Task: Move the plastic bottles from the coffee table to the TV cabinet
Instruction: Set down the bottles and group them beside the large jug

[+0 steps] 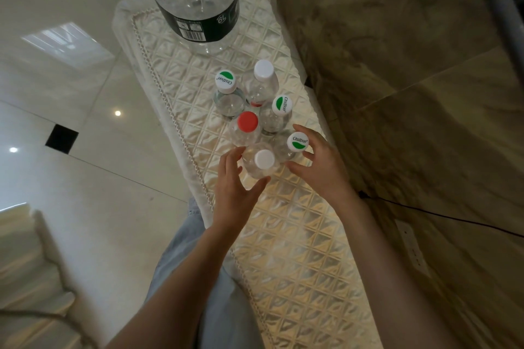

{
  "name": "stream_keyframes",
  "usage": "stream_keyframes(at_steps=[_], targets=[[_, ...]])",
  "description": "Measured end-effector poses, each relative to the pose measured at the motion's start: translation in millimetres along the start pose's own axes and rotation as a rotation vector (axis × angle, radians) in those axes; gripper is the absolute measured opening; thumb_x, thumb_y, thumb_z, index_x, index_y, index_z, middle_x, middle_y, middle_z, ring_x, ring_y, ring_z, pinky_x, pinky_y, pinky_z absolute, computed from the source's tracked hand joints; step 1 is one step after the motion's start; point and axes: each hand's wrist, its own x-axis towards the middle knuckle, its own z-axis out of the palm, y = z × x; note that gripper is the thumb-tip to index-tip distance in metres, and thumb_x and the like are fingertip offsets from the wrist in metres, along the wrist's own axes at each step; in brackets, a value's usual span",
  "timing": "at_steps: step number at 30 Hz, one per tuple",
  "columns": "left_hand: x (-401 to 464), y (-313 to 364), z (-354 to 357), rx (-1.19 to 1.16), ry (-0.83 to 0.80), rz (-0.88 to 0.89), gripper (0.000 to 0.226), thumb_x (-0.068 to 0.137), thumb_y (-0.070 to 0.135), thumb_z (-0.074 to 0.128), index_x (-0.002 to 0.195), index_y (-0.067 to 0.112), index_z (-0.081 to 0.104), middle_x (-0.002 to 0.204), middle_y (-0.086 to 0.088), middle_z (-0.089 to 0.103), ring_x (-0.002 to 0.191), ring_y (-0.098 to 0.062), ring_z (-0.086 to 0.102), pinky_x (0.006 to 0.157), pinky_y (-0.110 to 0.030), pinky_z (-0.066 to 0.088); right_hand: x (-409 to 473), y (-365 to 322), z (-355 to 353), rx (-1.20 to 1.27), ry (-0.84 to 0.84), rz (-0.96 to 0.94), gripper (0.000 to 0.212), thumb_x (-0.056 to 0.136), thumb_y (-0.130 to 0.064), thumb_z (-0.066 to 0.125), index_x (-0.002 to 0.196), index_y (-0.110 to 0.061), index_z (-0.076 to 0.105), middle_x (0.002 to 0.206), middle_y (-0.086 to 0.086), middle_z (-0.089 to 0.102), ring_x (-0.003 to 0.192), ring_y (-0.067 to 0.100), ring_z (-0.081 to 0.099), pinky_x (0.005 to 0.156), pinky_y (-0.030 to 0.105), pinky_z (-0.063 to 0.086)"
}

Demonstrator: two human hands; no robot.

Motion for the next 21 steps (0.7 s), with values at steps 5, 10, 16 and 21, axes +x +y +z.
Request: stream_keyframes(at_steps=[5,10,16,21], targets=[[-2.3,2.1,-1.9,0.004,-0.017,-0.014,0.073,0.071,0.020,0.082,0.132,0.013,0.042,0.128,-0.003,0.048,0.119,-0.018,0.049,0.094,-0.041,0.050,-3.4,3.0,0.9,-0.022,0.008,0.014,0.076,0.074,-0.012,0.077,0.140,-0.021,0.040,0.139,-0.002,0.046,0.127,0.008,0.043,0.104,0.032,0.043],[-7.2,-4.3,-4.5,0.111,-0.064,0.009,0.083,0.073,0.018,0.080,0.142,0.011,0.033,0.140,-0.007,0.044,0.129,-0.021,0.043,0.099,-0.045,0.046,-14.5,6.3,-0.5,-0.072,0.050,0.030,0.070,0.079,-0.016,0.072,0.140,-0.023,0.038,0.142,-0.005,0.042,0.130,0.008,0.039,0.107,0.038,0.039],[-19.1,-3.4,-17.9,0.315,-0.115,0.086,0.070,0.081,0.008,0.069,0.142,0.006,0.033,0.141,-0.013,0.042,0.130,-0.025,0.040,0.105,-0.033,0.036,-51.2,7.9,0.0,-0.120,0.169,0.055,0.057,0.087,-0.022,0.063,0.139,-0.020,0.040,0.144,-0.004,0.040,0.131,0.008,0.037,0.107,0.025,0.033],[-33.3,-6.3,-37.8,0.587,-0.128,0.227,0.049,0.083,0.010,0.065,0.130,0.002,0.050,0.128,-0.019,0.054,0.116,-0.035,0.052,0.096,-0.045,0.047,-103.0,16.2,14.6,-0.242,0.309,0.109,0.039,0.096,-0.027,0.049,0.134,-0.016,0.048,0.140,0.002,0.047,0.129,0.013,0.039,0.096,0.010,0.023]])
